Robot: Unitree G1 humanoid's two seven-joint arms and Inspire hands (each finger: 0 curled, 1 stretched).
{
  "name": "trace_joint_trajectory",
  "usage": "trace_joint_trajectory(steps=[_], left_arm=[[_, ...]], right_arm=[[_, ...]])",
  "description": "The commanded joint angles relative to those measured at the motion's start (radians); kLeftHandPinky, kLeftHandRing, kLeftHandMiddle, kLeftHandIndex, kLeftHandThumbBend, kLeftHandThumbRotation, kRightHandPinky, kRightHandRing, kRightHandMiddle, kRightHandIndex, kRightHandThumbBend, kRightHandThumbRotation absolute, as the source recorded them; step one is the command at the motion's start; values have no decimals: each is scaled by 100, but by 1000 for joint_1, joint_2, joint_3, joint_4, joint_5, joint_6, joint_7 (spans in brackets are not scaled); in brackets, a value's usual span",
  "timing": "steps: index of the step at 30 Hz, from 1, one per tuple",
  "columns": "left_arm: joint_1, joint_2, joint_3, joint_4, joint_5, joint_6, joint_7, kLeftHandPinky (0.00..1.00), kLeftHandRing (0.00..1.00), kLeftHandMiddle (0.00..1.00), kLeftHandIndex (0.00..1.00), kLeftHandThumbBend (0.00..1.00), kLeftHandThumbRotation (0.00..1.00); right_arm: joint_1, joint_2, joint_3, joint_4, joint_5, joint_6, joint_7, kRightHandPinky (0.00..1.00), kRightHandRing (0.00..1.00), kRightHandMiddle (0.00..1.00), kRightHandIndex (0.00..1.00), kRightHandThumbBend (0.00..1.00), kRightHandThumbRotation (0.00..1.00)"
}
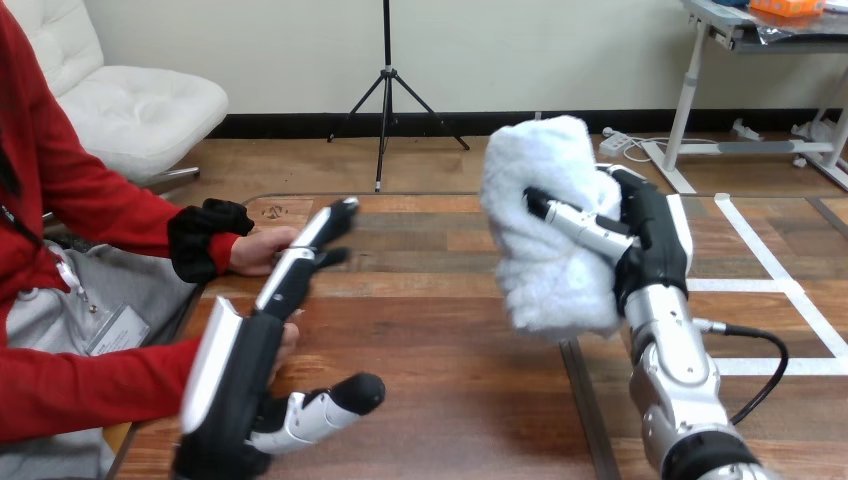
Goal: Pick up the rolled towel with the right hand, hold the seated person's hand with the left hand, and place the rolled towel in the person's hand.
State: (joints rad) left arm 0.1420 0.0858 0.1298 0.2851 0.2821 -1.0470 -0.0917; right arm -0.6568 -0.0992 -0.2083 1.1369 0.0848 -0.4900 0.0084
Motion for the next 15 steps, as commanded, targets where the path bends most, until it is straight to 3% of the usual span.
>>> trace_joint_trajectory(steps=[1,10,15], left_arm=[[-10,50,51,-100,35,45,42,96,97,98,96,100,83],[18,115,106,-175,79,125,84,99,100,100,99,100,73],[28,162,122,-184,69,154,85,100,100,100,100,100,69]], right_arm=[[-9,20,-1,-82,23,-62,32,35,41,48,46,79,0],[24,37,-7,-111,45,-76,73,35,41,48,47,80,0],[44,42,-1,-130,41,-85,80,35,41,48,47,81,0]])
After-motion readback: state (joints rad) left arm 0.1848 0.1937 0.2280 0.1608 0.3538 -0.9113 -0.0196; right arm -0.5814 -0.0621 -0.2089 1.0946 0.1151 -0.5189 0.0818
